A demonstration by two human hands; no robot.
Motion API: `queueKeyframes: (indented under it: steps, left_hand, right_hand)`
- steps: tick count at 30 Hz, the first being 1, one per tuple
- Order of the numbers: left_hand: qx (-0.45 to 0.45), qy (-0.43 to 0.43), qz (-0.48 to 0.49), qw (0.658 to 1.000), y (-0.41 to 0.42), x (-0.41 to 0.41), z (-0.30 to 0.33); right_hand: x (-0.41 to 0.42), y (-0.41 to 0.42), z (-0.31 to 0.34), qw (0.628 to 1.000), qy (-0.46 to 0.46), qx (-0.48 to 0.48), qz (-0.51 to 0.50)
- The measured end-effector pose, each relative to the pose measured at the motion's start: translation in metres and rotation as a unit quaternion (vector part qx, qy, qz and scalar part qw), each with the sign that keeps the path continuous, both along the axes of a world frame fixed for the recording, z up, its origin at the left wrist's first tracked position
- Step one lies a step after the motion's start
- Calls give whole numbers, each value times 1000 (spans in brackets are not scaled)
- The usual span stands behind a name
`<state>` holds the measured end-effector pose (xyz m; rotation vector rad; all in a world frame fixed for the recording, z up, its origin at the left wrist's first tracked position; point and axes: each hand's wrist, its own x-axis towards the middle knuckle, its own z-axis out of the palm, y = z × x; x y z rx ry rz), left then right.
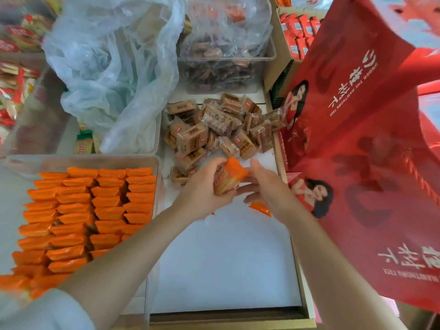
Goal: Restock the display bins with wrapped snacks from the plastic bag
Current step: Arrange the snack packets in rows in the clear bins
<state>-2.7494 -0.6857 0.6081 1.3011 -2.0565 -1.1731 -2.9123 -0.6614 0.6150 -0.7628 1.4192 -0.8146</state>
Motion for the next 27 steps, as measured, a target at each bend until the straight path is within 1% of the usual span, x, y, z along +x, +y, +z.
queueKeyframes:
  steps: [1, 2, 3, 4, 5, 9, 11, 12, 13, 14, 15, 16, 17, 18, 19, 20, 21, 23, 24, 27]
  left_hand:
    - [4, -3, 9, 1000, 5, 7, 0]
    - [4, -4, 18, 1000, 10, 14, 1]
    - [3, -5, 27, 1000, 15, 22, 3]
    - [1, -3, 38, 999, 20, 29, 5]
    - [2, -4, 50, 999, 24, 37, 9]
    - [4, -25, 97, 995, 41, 66, 21]
    - [0, -40, 110, 993, 50, 78, 23]
    - [1, -44, 117, 992, 56, 83, 24]
    - [4, -43, 124, 991, 61, 88, 26]
    - [8, -37, 131, 991, 66, 93, 28]
    - [12, -28, 135, 990, 71, 97, 29]
    - [16, -18, 136, 990, 75, 102, 30]
    - [19, -12, 132, 991, 79, 106, 31]
    - [20, -9, 127, 992, 81, 112, 33]
    - [21, -5, 121, 992, 84, 117, 35]
    - [24, -1, 116, 993, 85, 124, 35]
    - [26, 1, 113, 993, 87, 130, 36]
    - [28, -4, 110, 994, 90, 146, 38]
    - [25, -7, 108, 994, 92, 155, 39]
    - [11, -10, 102, 995, 100, 187, 39]
  right_hand:
    - [-3, -3, -11, 997, 68, 6, -24]
    - [-8, -8, -27, 983, 182, -7, -24]
    - [-15, -11, -44, 950, 311, -21, 0]
    - [-22, -14, -59, 911, 411, -21, 28]
    - [-28, -17, -72, 880, 470, -3, 60]
    - [-34, -23, -103, 808, 567, 60, 149]
    - [-29, -19, -109, 770, 610, 74, 172]
    - [-24, -14, -112, 761, 620, 76, 174]
    - [-20, -9, -114, 765, 617, 78, 169]
    - [-15, -3, -114, 777, 606, 73, 153]
    - [-12, 2, -116, 798, 586, 59, 126]
    - [-10, 7, -114, 827, 555, 34, 88]
    - [-7, 12, -109, 865, 502, 13, 30]
    - [-3, 17, -99, 903, 428, 6, -38]
    - [1, 22, -87, 933, 345, 7, -104]
    - [9, 28, -70, 950, 271, 8, -157]
    - [18, 34, -54, 960, 208, 6, -186]
    - [44, 44, -21, 979, 84, -5, -187]
    - [60, 50, -5, 985, 43, -13, -168]
    - [109, 65, 28, 993, -20, -56, -105]
